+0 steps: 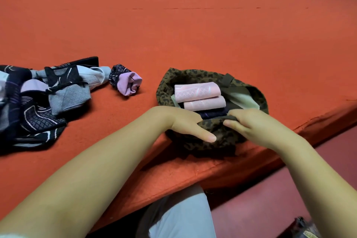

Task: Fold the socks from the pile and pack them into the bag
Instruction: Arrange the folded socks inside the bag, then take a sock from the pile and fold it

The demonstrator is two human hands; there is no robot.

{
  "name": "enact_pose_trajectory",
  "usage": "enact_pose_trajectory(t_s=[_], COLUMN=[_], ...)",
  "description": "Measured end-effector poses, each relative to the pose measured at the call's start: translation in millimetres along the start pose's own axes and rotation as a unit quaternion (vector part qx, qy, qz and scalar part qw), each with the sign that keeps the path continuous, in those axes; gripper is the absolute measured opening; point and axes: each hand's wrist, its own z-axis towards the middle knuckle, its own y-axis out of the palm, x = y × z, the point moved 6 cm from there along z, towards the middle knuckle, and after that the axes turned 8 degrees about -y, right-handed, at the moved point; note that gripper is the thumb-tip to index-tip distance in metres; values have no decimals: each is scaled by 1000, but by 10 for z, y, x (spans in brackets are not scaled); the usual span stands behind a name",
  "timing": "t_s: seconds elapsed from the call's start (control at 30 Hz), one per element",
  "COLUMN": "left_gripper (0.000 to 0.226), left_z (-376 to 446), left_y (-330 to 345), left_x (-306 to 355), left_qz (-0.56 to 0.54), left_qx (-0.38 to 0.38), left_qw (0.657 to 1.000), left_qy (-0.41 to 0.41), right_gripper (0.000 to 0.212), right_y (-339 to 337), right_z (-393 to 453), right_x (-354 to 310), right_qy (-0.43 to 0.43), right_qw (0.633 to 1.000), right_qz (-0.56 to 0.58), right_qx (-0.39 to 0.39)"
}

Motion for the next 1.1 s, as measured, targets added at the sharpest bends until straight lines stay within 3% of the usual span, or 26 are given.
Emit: enact_pose_trajectory(t_s=[0.13, 0.2, 0.27, 0.47, 0.53, 0.63, 0.73, 0.87, 0.97, 1.1], left_gripper=[30, 36, 42, 37, 39, 42, 28, 14, 4, 14], left_z=[-3, -32, -77, -212, -354, -669, -975, -1444, -1876, -2247], left_y=[12, 7, -69, -209, -214, -201, -59, 159, 325, 598], left_x=[-61, -95, -124, -171, -262, -521, -938, -1588, -2115, -2617], left_qz=[-52, -47, -34, -5, -35, -132, -213, -256, -258, -288], left_qx=[-22, 3, 75, 313, 360, 405, 406, 413, 425, 430], left_qw=[998, 999, 997, 949, 931, 900, 886, 874, 864, 843], left_qy=[-28, -19, 0, 45, 57, 93, 68, -16, -78, -148], right_gripper=[38, 39, 42, 54, 52, 42, 32, 20, 14, 15], right_y=[118, 169, 80, -34, -92, -109, 36, 277, 713, 1396], right_z=[140, 142, 138, 62, 90, 219, 385, 830, 1266, 1623], right_x=[90, 126, 163, 121, -7, -355, -760, -1359, -1865, -2216], right_qy=[41, 59, 76, 106, 83, 34, 29, -51, -102, -97], right_qw=[997, 995, 995, 987, 987, 978, 958, 971, 969, 960], right_qz=[15, 51, 57, -96, -60, 133, 264, 225, 225, 249], right_qx=[-58, -57, -10, 78, 126, 159, 105, 70, -10, -84])
